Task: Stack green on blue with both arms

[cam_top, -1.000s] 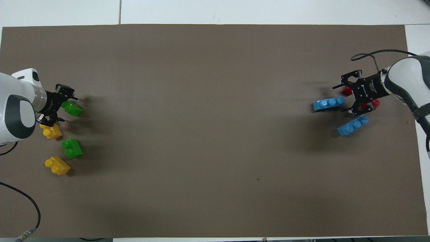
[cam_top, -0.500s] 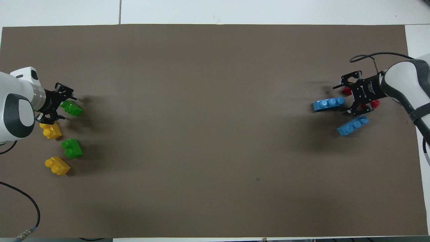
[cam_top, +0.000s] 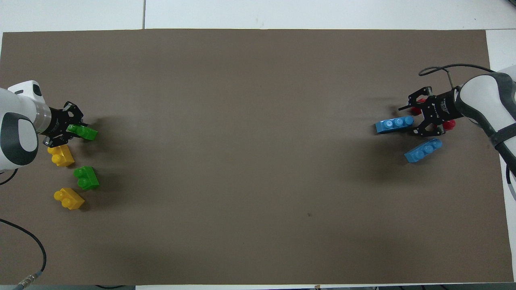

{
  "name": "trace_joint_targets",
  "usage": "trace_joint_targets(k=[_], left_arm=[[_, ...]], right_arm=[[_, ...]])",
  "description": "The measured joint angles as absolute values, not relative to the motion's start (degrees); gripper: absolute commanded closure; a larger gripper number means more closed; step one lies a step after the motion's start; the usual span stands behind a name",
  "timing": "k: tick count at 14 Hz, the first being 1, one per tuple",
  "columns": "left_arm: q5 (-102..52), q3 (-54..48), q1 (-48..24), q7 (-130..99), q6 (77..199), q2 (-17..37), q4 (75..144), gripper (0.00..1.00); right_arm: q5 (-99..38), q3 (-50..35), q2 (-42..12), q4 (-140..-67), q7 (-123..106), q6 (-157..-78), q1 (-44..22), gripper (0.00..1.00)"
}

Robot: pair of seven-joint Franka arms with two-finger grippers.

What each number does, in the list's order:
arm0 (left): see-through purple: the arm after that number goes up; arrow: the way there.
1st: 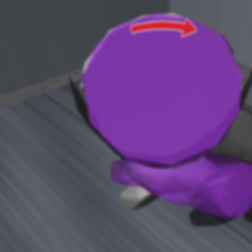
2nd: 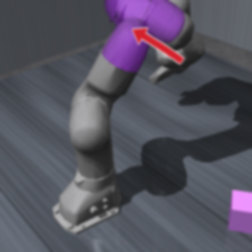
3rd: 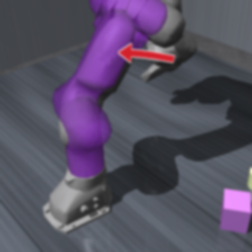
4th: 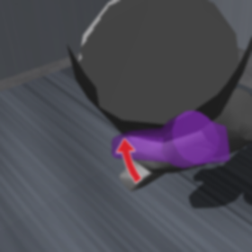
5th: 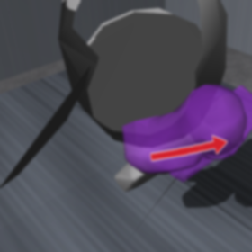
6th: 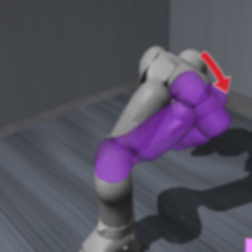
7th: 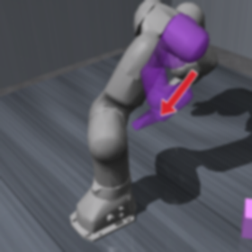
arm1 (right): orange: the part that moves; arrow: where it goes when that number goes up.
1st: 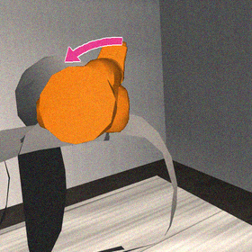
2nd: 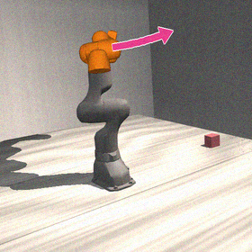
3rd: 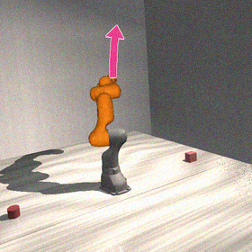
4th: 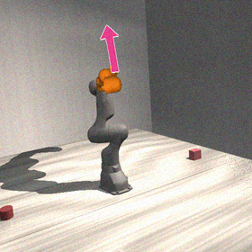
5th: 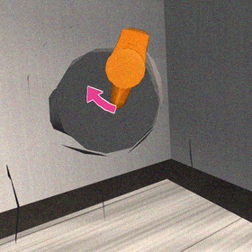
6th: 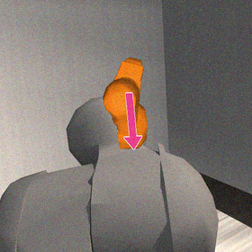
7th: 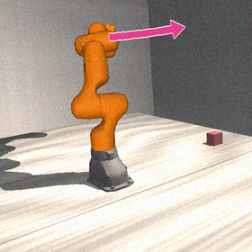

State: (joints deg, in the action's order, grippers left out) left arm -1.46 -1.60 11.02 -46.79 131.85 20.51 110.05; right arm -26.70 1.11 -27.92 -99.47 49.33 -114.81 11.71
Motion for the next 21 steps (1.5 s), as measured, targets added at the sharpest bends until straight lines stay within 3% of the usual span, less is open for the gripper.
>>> trace_joint_targets(k=[2,3,4,11,16,21], left_arm=[[-1.5,-1.7,11.0,-46.8,131.9,20.5,110.0,1.00],[-1.5,-1.7,11.0,-46.8,132.1,20.6,110.0,1.00],[-1.5,-1.7,11.0,-46.8,132.2,20.6,110.0,1.00],[-1.5,-2.3,10.7,-46.8,131.8,20.7,108.6,1.00],[-1.5,-2.8,7.7,-49.7,125.3,19.5,104.5,1.00],[-1.5,-2.9,2.1,-65.1,120.1,14.5,103.8,1.00]], right_arm=[[-27.0,1.1,-27.9,-99.5,48.4,-114.8,11.7,0.78],[-28.1,1.1,-27.9,-99.5,47.7,-114.8,11.7,0.97],[-28.7,1.1,-27.9,-99.5,47.3,-114.8,11.7,1.00],[-32.6,-0.4,-27.7,-98.3,45.0,-115.8,9.4,1.00],[-35.3,-0.9,-22.8,-95.2,61.4,-113.5,1.4,1.00],[-37.6,-1.2,-20.1,-95.3,70.8,-115.6,-4.9,1.00]])
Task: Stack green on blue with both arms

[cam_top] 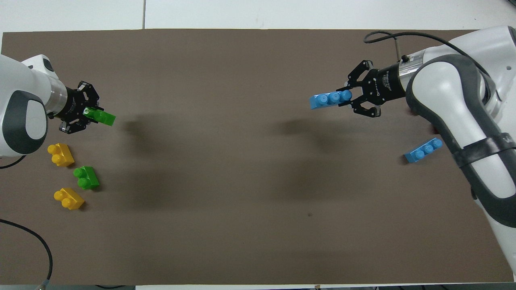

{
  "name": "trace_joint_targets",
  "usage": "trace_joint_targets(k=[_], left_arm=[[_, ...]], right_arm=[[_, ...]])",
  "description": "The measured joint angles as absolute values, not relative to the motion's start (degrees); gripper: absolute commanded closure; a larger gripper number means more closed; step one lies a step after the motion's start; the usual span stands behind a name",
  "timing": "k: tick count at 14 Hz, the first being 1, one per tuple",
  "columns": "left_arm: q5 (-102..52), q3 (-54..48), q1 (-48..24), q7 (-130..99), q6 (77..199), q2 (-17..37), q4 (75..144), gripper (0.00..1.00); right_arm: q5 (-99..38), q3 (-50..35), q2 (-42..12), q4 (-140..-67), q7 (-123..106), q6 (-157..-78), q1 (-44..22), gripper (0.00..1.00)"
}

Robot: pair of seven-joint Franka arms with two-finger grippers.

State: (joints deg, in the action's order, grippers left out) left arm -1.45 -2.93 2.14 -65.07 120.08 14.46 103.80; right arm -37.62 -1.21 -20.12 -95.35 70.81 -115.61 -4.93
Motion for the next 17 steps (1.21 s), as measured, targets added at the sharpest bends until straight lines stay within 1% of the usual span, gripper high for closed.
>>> trace_joint_targets(k=[4,8,13,17], left_arm=[[-1.5,-3.0,-2.7,-79.0,115.0,10.1,103.8,1.00],[-1.5,-3.2,-9.8,-94.2,111.8,7.0,103.8,1.00],[-1.4,-3.4,-19.1,-107.7,111.6,6.4,103.8,1.00],[-1.4,-3.4,-23.6,-113.6,113.3,6.4,103.8,1.00]], right_arm=[[-37.6,-1.3,-20.2,-98.1,81.1,-125.0,-12.1,1.00],[-37.6,-1.4,-20.1,-103.4,84.4,-133.3,-18.6,1.00],[-37.6,-1.4,-18.7,-110.3,84.1,-137.4,-22.9,1.00],[-37.6,-1.4,-18.4,-112.5,84.1,-138.1,-23.7,1.00]])
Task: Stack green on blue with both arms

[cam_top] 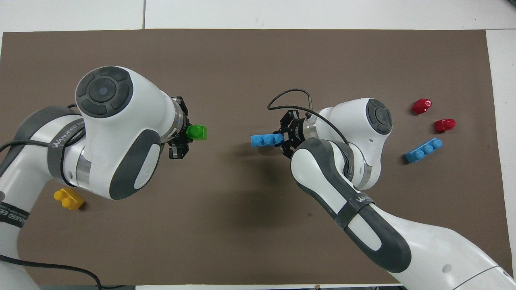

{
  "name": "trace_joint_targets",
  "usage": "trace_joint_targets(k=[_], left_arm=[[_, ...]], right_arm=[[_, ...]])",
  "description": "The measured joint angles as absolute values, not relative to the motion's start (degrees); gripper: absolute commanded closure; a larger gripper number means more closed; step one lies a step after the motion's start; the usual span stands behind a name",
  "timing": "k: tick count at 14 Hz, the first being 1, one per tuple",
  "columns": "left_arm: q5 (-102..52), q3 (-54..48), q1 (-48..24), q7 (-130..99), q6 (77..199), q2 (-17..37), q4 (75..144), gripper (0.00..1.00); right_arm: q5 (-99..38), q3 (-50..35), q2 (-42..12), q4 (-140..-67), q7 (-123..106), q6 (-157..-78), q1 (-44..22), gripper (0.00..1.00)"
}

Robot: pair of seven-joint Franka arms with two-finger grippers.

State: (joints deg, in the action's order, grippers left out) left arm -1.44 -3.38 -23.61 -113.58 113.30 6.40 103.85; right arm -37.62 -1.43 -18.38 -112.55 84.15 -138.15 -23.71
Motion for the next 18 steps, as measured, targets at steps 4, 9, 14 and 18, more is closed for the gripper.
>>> trace_joint_targets(k=[4,9,14,18], left_arm=[[1.7,-3.4,-27.7,-120.7,115.9,6.9,104.4,1.00],[4.8,-3.4,-32.8,-129.1,120.6,10.3,104.7,1.00],[5.9,-3.3,-35.6,-133.7,123.8,14.0,104.6,1.00],[7.0,-3.4,-37.4,-137.9,125.3,18.4,102.0,1.00]], right_arm=[[-37.6,-1.4,-18.8,-113.9,84.1,-139.7,-24.3,1.00],[-37.6,-1.4,-19.7,-114.5,84.1,-140.5,-25.0,1.00],[-37.6,-1.4,-20.0,-115.1,84.1,-141.0,-25.0,1.00],[-37.6,-1.4,-20.1,-115.3,84.1,-141.1,-25.0,1.00]])
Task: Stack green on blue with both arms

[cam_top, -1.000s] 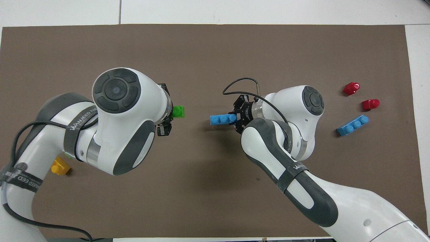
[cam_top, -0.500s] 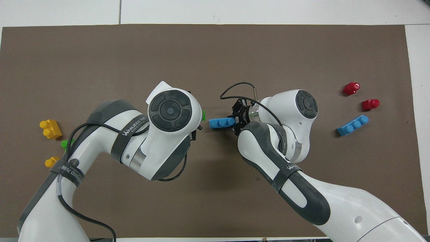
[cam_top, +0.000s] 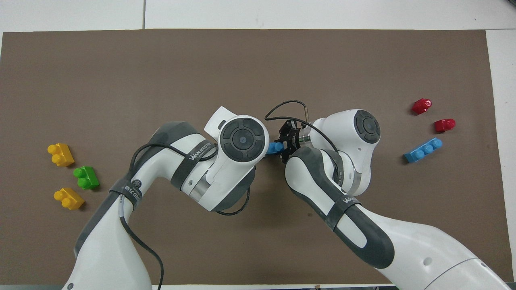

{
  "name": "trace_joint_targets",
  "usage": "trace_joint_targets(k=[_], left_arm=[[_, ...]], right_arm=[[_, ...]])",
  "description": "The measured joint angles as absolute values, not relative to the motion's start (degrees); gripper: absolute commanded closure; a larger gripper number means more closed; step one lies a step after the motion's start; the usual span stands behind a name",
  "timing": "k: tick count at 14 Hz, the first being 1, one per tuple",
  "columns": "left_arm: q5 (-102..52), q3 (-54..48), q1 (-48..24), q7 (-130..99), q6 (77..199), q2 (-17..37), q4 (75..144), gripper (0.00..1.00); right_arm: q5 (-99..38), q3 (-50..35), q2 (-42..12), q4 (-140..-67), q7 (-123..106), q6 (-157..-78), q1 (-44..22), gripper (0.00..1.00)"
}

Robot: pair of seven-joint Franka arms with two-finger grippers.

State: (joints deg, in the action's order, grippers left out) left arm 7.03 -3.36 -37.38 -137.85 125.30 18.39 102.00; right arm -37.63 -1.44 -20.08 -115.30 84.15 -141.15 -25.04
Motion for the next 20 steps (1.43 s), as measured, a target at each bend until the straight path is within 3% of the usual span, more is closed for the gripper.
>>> trace_joint_targets(k=[20], left_arm=[[9.6,-3.3,-40.2,-141.8,130.5,22.0,102.9,1.00]], right_arm=[[-37.9,-1.6,-19.8,-116.1,84.1,-142.8,-25.1,1.00]])
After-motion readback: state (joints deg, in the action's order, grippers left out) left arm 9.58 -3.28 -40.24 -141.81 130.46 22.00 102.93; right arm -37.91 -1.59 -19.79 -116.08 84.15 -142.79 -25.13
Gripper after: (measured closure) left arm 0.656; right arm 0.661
